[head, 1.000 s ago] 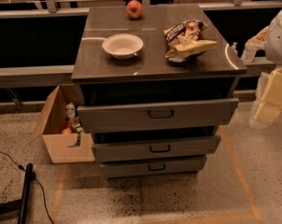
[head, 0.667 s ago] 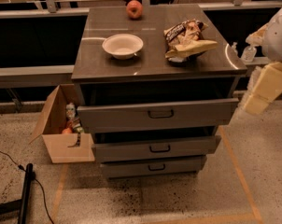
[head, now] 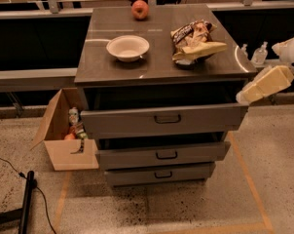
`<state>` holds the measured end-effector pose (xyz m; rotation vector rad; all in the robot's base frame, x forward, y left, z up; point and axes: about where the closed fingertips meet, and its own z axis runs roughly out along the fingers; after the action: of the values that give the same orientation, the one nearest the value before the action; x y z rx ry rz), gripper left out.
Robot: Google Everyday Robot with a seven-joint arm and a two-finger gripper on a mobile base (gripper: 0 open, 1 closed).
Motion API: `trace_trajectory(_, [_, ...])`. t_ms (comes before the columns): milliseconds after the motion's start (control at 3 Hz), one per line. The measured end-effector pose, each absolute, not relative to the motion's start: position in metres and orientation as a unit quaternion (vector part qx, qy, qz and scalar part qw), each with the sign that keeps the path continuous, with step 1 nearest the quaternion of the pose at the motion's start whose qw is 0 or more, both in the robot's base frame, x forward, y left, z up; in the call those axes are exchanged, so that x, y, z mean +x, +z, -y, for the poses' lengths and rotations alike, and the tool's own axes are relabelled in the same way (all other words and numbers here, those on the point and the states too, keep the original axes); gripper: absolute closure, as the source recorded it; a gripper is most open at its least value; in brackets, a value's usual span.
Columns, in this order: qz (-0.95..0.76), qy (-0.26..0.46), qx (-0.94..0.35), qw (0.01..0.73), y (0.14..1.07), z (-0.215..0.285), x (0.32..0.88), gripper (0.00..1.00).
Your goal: Place brown chip bag into paper bowl
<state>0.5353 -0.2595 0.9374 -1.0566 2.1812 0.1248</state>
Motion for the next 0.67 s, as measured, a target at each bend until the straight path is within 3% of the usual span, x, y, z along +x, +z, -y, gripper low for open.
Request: trace_trajectory(667, [-0.822,0.018,-0.339,0.458,0.959,0.282,0.605,0.00])
